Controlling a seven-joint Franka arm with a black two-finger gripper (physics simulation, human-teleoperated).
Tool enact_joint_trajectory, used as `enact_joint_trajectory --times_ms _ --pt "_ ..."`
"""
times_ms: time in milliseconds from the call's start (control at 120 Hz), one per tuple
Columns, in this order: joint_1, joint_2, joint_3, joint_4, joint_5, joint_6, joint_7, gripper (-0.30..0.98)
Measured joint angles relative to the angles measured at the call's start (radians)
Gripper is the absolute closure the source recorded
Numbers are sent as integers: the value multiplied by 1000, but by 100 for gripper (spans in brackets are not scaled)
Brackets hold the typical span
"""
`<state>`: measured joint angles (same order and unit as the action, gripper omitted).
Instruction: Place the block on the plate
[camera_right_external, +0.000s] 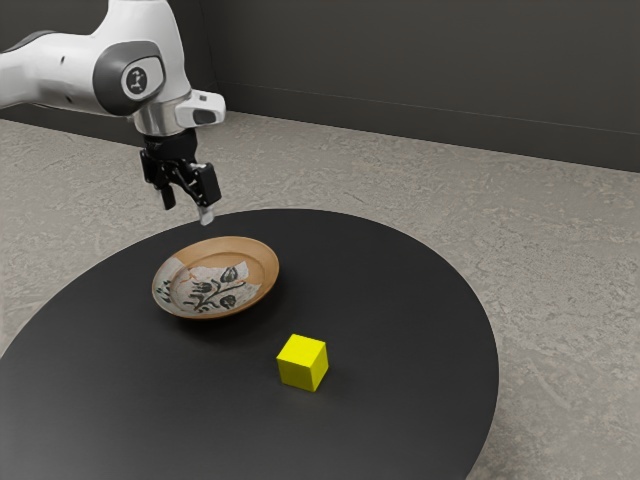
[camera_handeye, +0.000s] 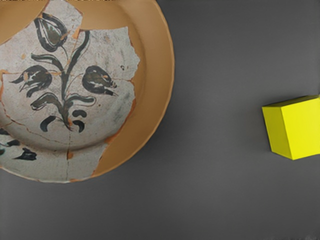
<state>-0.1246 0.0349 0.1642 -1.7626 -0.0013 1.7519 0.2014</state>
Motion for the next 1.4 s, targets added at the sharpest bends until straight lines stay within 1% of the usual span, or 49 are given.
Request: enact_joint_trajectory --times_ms 200,325,442,600,725,942,1108,1400 --pt "-14 12 1 -25 0 20 25 0" --pt "-48 16 0 -112 -7 92 29 0" --pt "-98 35 -1 -157 -11 156 10 0" --pt "-193 78 0 -177 -19 211 -62 0" --pt "-226 99 -1 -230 -38 282 -134 0" --pt "-300 183 0 -236 -78 404 -258 0" --pt "-312 239 1 -237 -102 480 -341 0" --pt "-286 282 1 -266 -97 551 -443 0"
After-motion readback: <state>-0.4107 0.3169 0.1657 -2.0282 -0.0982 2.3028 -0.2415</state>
